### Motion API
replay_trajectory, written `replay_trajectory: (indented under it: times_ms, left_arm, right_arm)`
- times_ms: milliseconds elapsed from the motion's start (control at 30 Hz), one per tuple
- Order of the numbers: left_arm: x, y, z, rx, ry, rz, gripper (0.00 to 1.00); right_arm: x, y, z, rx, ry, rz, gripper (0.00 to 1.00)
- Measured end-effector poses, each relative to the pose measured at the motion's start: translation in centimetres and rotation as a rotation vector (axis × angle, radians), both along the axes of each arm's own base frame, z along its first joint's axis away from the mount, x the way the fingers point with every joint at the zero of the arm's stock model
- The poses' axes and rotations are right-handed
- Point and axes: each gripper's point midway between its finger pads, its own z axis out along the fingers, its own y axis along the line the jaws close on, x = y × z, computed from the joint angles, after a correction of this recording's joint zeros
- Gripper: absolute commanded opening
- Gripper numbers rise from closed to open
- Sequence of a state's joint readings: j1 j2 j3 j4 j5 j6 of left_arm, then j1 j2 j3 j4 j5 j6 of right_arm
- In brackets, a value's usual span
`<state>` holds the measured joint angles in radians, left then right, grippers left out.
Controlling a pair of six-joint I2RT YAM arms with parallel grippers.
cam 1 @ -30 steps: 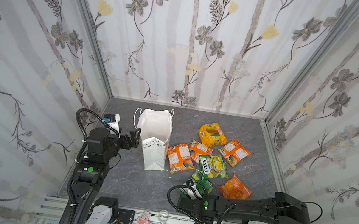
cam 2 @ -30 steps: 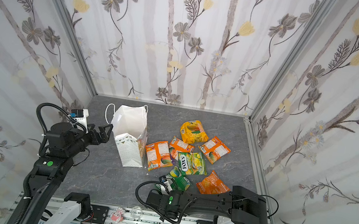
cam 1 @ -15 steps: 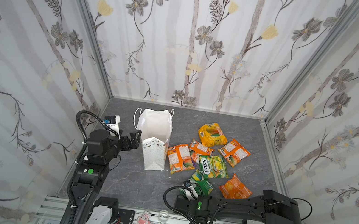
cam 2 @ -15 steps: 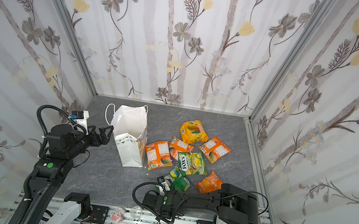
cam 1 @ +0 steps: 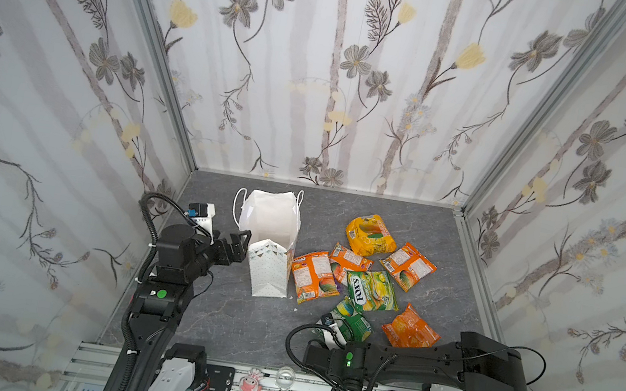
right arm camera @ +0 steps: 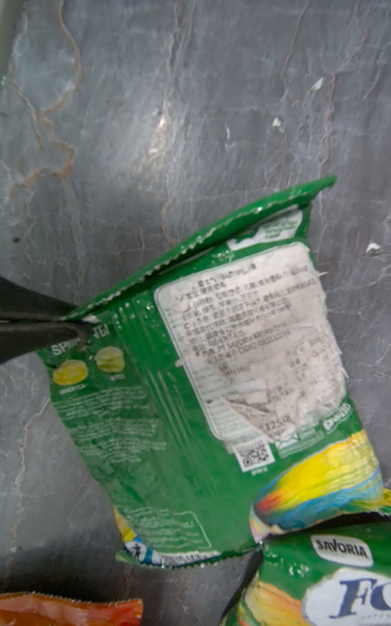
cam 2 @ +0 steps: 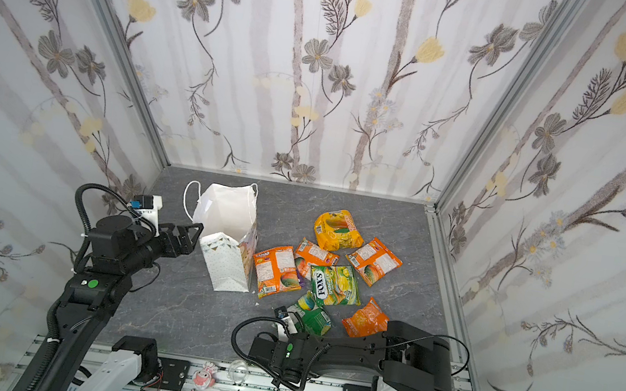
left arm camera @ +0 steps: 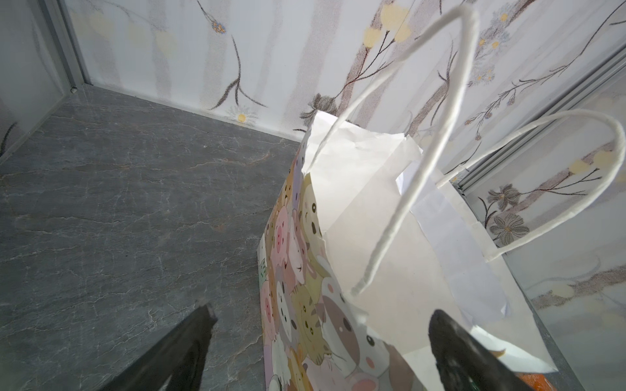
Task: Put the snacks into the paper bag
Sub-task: 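Close the right gripper on the green candy bag's edge and lift it, then carry the green candy bag with the right gripper up over the paper bag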
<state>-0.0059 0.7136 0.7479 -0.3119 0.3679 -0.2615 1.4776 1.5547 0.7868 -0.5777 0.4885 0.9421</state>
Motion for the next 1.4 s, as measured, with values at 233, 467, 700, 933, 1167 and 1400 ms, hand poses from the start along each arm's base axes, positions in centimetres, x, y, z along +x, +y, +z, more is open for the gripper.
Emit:
replay_trajectory:
  times_ms: [233,467,700,933,1167,1400]
  left_arm:
    - [0.1,-0.1,-0.6,0.000,0.024,-0.002,1.00]
    - [0.4,0.1,-1.3,0.004,0.047,0.005,1.00]
    - [0.4,0.0,-1.3,0.003,0.051,0.002,1.00]
    - [0.1,0.0,-0.8,0.003,0.032,0.002,1.00]
    - [-0.1,0.1,-0.5,0.006,0.018,0.005,1.00]
    - [-0.1,0.7,-0.8,0.020,0.028,0.037,1.00]
  right_arm:
    - [0.4,0.6,2.3,0.086,-0.030,-0.010,0.00]
    - [1.0,0.7,5.3,0.210,-0.061,-0.027,0.00]
    - [2.3,0.4,8.3,0.341,-0.096,-0.057,0.00]
    - [3.2,-1.2,10.8,0.435,-0.134,-0.085,0.00]
    - [3.9,-2.1,13.4,0.519,-0.176,-0.100,0.00]
    - [5.4,-1.7,17.6,0.558,-0.248,-0.101,0.00]
